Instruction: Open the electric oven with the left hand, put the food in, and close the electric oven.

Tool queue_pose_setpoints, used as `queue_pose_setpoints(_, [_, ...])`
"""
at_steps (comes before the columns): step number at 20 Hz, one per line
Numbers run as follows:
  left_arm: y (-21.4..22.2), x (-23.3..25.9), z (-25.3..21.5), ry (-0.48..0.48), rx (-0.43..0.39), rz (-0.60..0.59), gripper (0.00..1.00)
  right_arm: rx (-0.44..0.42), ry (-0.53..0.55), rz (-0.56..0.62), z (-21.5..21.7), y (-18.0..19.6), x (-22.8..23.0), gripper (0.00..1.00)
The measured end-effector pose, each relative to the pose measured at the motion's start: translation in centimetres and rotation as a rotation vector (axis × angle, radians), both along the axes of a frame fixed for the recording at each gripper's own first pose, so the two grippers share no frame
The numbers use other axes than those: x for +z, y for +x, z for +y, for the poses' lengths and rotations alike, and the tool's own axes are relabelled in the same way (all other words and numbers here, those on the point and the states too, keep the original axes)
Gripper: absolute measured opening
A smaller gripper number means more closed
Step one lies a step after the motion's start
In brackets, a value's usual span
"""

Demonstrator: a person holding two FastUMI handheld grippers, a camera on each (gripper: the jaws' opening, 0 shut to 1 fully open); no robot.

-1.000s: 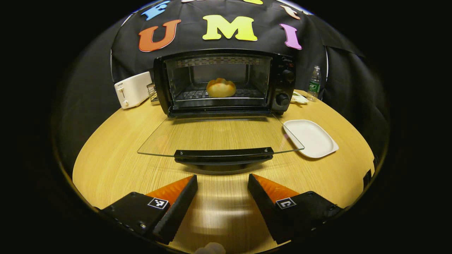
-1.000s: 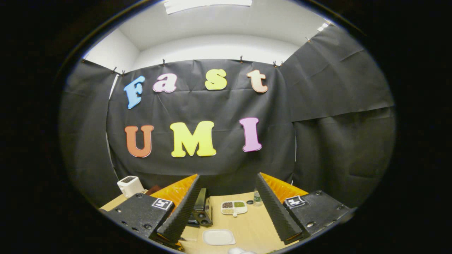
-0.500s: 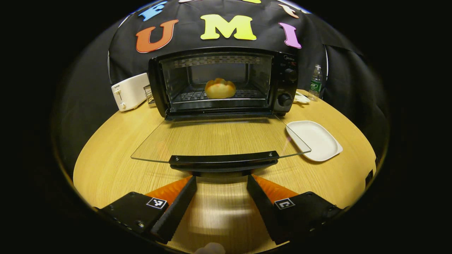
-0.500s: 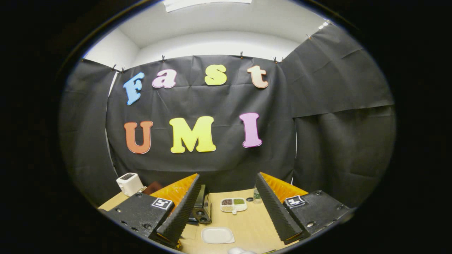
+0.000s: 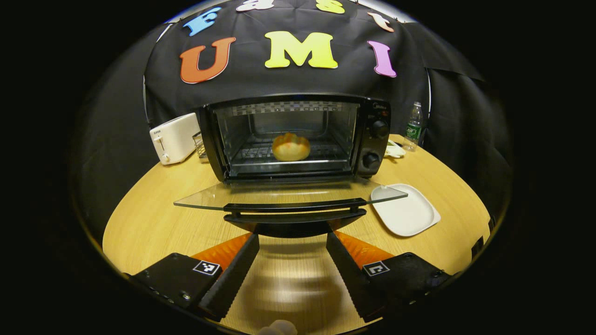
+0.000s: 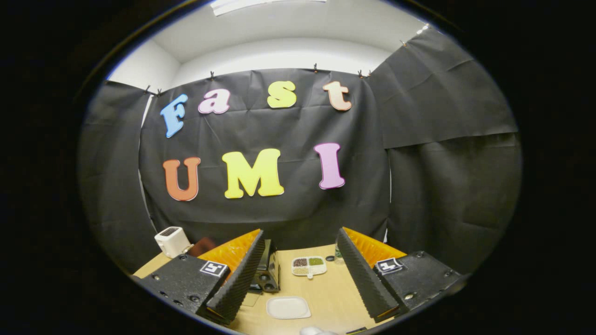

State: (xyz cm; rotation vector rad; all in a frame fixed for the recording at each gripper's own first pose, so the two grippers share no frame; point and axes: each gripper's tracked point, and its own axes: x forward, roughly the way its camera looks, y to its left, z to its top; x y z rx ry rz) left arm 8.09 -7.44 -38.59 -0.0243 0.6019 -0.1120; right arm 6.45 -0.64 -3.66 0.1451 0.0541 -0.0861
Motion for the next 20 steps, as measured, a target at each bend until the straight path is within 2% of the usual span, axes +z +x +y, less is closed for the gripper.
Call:
queue_pose_setpoints(1, [0.6,0.6,0.1,0.001,0.001,-0.010,1.00,0.000,0.005,0.003,0.0,0.0,-0.1,0.96])
queue_pose_setpoints(2, [1.1,1.1,0.2,0.006,0.001,-0.022,0.95,-0.001,0.008,0.006,-0.2,0.1,-0.3,0.96])
queue_pose_setpoints(3, [1.7,1.8,0.2,0.007,-0.001,-0.032,1.00,-0.002,0.012,0.009,-0.2,0.2,-0.4,0.96])
queue_pose_setpoints(4, [2.1,2.2,0.0,0.006,-0.002,-0.043,0.95,-0.004,0.019,0.012,-0.4,0.2,-0.7,0.96])
queue_pose_setpoints(7, [3.5,3.5,-0.3,0.012,-0.012,-0.069,0.95,-0.006,0.031,0.023,-0.5,0.1,-1.1,0.96])
queue_pose_setpoints(8, [3.9,3.8,-0.3,0.012,-0.010,-0.071,1.00,-0.007,0.033,0.024,-0.6,0.3,-1.1,0.96])
queue_pose_setpoints(9, [4.3,4.2,-0.3,0.012,-0.012,-0.074,0.95,-0.008,0.035,0.025,-0.8,0.4,-1.0,0.96])
queue_pose_setpoints(12, [5.5,5.2,-0.2,0.014,-0.009,-0.092,0.95,-0.021,0.037,0.021,-1.5,0.3,-1.0,0.96])
queue_pose_setpoints(13, [5.9,5.5,-0.1,0.012,-0.008,-0.099,1.00,-0.023,0.039,0.022,-1.6,0.3,-1.0,0.96])
queue_pose_setpoints(14, [6.5,6.0,-0.1,0.013,-0.002,-0.108,0.95,-0.024,0.041,0.023,-1.8,0.4,-1.0,0.96])
queue_pose_setpoints(20, [10.0,8.6,-0.6,0.036,-0.015,-0.181,0.95,-0.032,0.047,0.035,-2.3,0.6,-1.5,0.96])
